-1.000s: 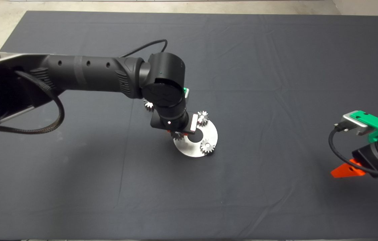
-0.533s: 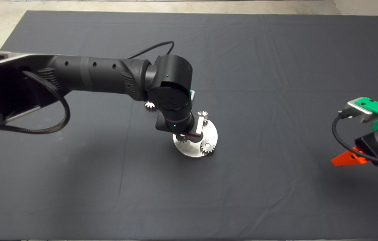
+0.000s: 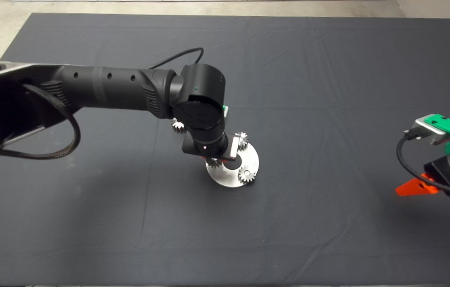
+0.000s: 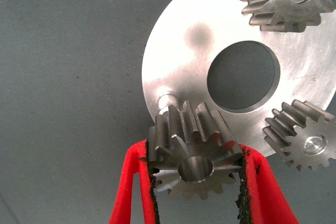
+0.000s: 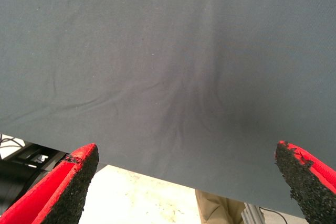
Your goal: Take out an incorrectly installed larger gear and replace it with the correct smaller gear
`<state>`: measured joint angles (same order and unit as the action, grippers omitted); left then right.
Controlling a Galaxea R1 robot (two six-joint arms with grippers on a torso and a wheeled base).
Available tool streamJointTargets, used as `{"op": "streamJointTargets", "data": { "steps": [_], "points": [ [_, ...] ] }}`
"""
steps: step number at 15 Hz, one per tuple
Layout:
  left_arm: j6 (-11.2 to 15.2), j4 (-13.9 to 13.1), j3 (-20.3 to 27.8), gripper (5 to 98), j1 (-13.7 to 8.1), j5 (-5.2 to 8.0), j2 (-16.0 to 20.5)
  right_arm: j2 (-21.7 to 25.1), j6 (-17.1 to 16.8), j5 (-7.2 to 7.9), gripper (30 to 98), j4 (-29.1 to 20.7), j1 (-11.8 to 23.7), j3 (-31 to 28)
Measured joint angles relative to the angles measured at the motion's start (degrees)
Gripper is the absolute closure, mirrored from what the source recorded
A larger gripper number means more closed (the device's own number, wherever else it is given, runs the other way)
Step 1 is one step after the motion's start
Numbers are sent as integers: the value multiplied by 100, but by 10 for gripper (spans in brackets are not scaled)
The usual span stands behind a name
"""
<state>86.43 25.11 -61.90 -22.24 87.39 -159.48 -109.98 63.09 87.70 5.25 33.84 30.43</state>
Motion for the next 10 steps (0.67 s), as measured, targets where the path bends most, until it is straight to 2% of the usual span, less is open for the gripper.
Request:
{"op": "streamJointTargets", "data": {
  "steps": [5, 10],
  "points": [
    [-57, 2, 0, 810, 14, 6, 101, -7, 2, -2, 397, 0, 0, -4],
    [-99, 77, -52, 811, 143, 1, 104, -33, 2, 0, 397, 0, 2, -4]
  ]
}}
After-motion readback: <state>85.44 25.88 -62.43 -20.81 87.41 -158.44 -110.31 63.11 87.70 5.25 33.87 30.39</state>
